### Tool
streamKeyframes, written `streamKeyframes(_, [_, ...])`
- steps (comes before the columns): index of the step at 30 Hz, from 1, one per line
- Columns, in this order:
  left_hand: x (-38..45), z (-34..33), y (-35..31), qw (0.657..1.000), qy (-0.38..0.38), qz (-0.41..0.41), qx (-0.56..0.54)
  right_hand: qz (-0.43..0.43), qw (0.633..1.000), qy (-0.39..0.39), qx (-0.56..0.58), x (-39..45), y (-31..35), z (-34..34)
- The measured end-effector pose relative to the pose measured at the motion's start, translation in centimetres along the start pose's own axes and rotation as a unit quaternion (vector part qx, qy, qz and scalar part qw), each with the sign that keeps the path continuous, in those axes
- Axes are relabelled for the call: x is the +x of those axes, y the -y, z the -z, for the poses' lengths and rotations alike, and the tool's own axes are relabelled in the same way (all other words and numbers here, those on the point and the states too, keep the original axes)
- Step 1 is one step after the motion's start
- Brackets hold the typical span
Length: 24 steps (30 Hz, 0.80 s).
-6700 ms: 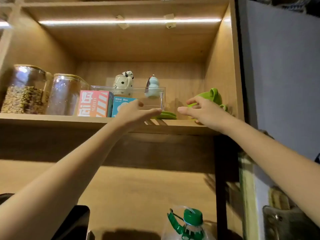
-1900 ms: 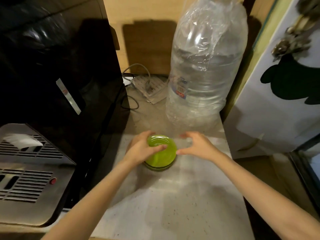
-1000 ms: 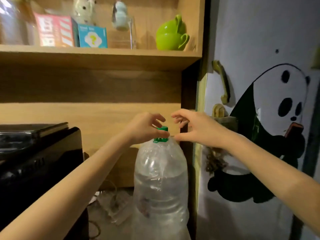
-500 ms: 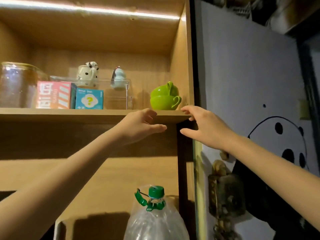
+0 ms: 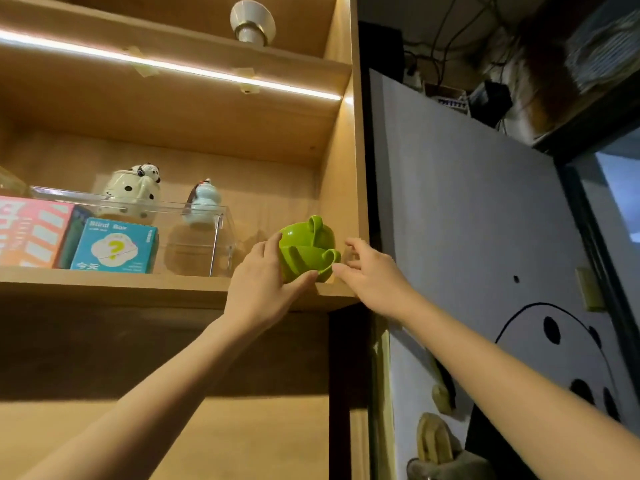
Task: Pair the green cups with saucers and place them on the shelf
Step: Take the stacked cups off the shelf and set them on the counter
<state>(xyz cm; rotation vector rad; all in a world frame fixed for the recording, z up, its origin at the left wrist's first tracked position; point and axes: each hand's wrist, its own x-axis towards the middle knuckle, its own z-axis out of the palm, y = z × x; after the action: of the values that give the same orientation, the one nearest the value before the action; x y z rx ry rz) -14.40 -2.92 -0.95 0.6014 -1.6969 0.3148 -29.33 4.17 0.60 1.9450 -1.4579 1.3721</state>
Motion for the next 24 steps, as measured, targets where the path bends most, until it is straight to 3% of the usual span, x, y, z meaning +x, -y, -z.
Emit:
streamKeyframes(4, [2.0,-1.7,1.1,0.995,0.005,0.069,0.077,-0.008,0.999,-0.023,0.045,1.5,-0.6,-1.2])
streamKeyframes(7, [3.2,-2.0,1.1,0.982,0.074,0.135,0.112,-0.013,0.997,-0.056,0.042,2.3,-0.9,-1.8])
streamKeyframes(11, [3.9,-2.0,1.2,0.975,0.13,0.146,0.108,-0.021,0.997,-0.074,0.03,2.6,-1.1,-2.3])
streamKeyframes(19, [3.4,-2.4,2.2,0.991,0.042,0.124,0.041,-0.018,0.996,-0.078,0.044,2.1,-1.2,-2.1])
streamKeyframes(24, [3.2,-1.9,2.2,0.98,0.064,0.181,-0.055,-0.034,0.992,-0.084,0.087,1.5,-0.5,-1.2])
